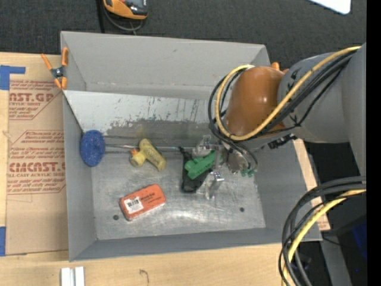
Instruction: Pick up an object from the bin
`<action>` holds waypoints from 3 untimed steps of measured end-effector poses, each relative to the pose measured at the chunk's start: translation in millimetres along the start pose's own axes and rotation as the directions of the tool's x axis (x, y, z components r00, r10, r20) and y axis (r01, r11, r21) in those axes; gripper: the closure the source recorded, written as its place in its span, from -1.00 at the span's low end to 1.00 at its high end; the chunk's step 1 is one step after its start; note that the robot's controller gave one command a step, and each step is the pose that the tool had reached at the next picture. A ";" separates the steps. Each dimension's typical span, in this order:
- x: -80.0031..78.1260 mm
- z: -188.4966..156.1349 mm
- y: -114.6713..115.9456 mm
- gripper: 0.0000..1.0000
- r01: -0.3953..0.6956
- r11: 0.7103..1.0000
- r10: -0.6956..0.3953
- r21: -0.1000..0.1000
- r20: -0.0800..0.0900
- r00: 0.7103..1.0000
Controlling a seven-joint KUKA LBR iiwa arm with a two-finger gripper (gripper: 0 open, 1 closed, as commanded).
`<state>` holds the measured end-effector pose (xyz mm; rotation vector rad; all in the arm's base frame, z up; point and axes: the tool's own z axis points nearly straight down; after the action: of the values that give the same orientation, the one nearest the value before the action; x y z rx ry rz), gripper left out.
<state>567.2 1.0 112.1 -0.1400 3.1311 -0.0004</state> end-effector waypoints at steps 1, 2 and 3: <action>-22.0 41.9 -5.4 -1.00 0.116 0.993 -0.116 -0.002 -0.008 0.993; -26.4 40.0 -0.8 -1.00 0.241 0.971 -0.241 0.002 -0.006 0.971; -26.1 36.6 -4.0 1.00 0.117 0.993 -0.117 -0.002 0.004 0.993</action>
Offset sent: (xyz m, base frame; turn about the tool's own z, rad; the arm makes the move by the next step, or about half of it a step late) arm 0.0254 0.0034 -0.0421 -0.2438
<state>593.8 -0.7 75.8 -0.3221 3.1143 0.0031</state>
